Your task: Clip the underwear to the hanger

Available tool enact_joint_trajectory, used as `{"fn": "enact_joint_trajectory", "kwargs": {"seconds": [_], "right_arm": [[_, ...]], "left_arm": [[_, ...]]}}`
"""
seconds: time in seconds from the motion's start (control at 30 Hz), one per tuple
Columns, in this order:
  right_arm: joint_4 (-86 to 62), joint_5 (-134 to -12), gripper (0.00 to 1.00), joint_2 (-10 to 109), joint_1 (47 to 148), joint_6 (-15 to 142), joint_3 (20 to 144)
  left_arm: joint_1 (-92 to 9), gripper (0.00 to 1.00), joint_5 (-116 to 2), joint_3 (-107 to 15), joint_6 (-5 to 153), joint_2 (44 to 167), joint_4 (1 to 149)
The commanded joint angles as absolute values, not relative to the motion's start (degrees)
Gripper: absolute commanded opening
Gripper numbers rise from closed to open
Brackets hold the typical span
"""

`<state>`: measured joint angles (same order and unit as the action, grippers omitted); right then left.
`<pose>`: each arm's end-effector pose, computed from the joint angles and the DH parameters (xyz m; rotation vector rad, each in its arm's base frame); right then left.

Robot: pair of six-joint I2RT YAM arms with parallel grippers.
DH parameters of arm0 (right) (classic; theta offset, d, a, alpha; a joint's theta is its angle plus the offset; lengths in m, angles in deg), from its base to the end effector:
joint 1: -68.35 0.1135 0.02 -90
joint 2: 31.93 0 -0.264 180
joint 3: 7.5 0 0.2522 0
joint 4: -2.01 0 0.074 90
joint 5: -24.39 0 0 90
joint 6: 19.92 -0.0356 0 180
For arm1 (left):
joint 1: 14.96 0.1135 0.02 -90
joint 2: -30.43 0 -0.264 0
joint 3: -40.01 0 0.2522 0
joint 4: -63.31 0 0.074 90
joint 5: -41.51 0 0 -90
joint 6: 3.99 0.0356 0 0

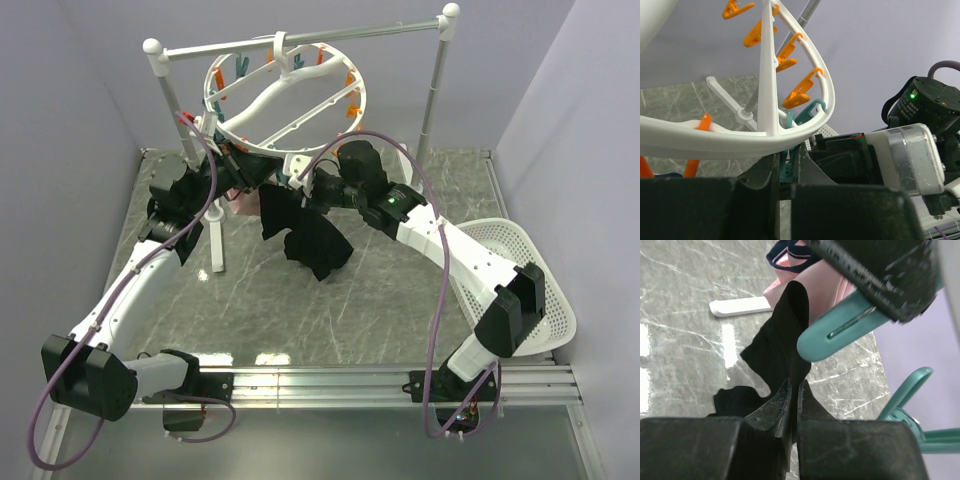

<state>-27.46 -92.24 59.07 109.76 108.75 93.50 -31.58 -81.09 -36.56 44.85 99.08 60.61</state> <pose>0.2690 0.2585 0.3860 -1.4465 1.2336 0.4753 0.2589 -0.0973 0.4133 0.1904 1.5199 -1.2110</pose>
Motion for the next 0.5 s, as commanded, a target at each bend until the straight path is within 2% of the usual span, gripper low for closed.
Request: {"fn": "enact_joint_trajectory", "kwargs": {"seconds": [0.0, 0.47], "right_arm": [[-26.26, -94.09, 0.0, 57.36, 109.74, 106.99, 97.05], [-27.13, -94.26, 0.0, 56.04, 109.48, 106.91, 97.93]], "left_arm": [[-31.57, 0.0, -83.29, -38.62, 45.76, 99.43, 59.67], [-31.57, 0.0, -84.52, -38.44, 46.64, 99.78, 60.02]]}}
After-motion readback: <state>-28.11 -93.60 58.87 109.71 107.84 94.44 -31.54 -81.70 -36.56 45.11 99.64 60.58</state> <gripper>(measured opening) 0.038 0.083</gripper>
